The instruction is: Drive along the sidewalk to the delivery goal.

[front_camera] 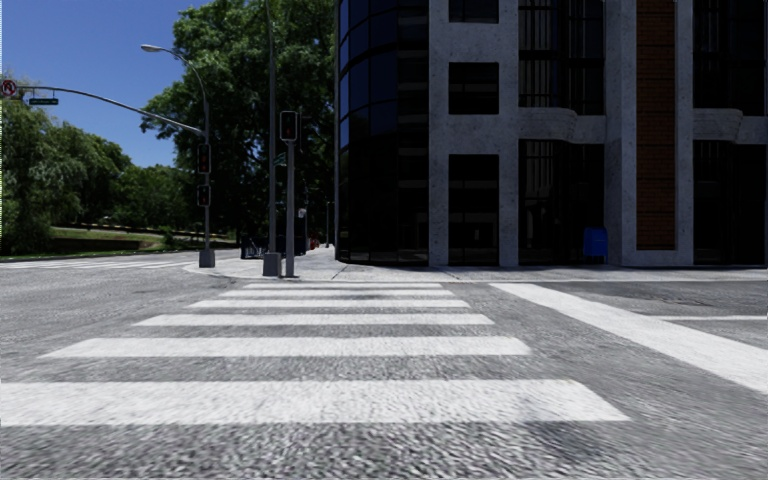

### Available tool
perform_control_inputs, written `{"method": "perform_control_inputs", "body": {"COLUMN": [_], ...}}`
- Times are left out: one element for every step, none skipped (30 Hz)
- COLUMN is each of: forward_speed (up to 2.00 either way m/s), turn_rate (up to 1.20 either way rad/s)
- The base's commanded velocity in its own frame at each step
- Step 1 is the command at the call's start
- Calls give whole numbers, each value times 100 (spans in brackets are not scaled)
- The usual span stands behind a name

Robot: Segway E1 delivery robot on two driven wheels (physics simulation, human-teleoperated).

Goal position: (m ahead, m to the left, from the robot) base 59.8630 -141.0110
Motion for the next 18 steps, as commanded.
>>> {"method": "perform_control_inputs", "body": {"forward_speed": [200,200,200,200,200,200,200,200,200,200,200,200,200,200,200,200,200,200], "turn_rate": [1,0,0,0,0,0,0,0,0,0,0,0,0,0,0,0,0,0]}}
